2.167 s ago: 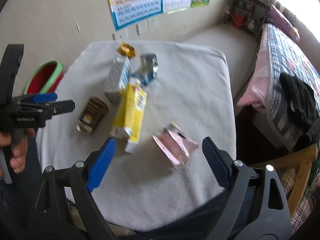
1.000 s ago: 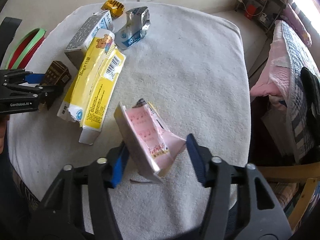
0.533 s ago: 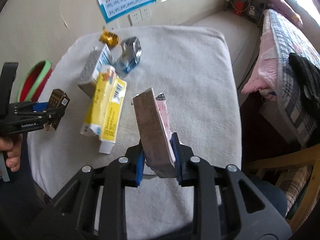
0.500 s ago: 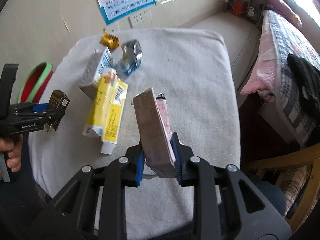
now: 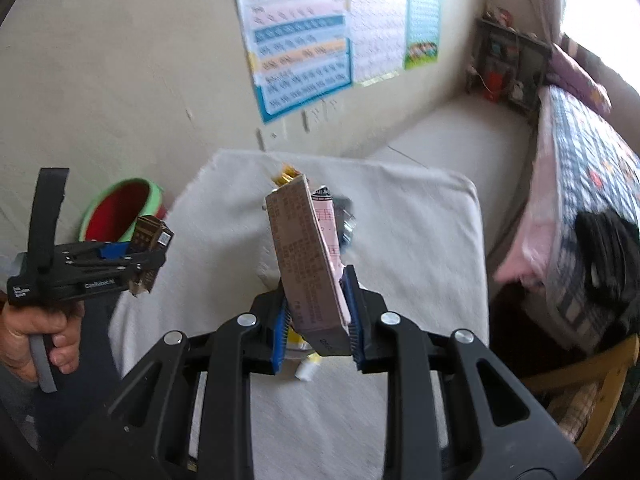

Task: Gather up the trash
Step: 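Carry the brown box and pink box to the red bin and open both grippers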

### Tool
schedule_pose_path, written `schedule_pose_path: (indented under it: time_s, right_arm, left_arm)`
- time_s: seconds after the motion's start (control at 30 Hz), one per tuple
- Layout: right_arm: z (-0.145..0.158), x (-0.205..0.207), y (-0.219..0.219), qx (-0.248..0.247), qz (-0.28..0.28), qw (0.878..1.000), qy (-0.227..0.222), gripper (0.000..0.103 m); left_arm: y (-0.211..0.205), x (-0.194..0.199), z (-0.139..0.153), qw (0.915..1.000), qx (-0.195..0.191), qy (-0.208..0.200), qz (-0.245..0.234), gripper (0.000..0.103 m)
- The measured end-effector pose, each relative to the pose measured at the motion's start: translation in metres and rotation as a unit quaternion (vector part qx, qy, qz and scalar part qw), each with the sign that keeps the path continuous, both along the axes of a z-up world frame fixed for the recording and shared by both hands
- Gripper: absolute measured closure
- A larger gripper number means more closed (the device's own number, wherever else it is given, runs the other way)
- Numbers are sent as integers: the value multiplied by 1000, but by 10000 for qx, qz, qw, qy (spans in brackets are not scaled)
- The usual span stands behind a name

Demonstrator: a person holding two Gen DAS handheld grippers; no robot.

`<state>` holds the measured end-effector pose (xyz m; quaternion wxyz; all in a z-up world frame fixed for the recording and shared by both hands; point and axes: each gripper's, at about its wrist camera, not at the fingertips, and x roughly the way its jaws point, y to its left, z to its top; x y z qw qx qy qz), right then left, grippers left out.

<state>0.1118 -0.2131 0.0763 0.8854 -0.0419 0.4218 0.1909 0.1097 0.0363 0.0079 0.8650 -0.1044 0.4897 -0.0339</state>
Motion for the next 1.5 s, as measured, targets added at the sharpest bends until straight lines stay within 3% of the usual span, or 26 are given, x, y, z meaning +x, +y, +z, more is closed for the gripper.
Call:
schedule_pose_path:
  time_s: [0.43,0.83,1.07,1.5]
  right_arm:
    - [41,12,130,291,982,9941,-350,78]
    - [68,14,248,566,1930,9788,-386,78]
    - [54,26,302,524,2237,9730,-210,78]
    - [-2,48,383,425,2653,9624,402,78]
  left_arm:
    - [107,-15,57,9931,-180,-674,946,55]
    - [212,-42,55,9796,-283,-680,1868,55]
    - [247,-46,35,9761,-326,-529,2084,55]
    - [294,-47,-9,9715,-538,-248,2294,55]
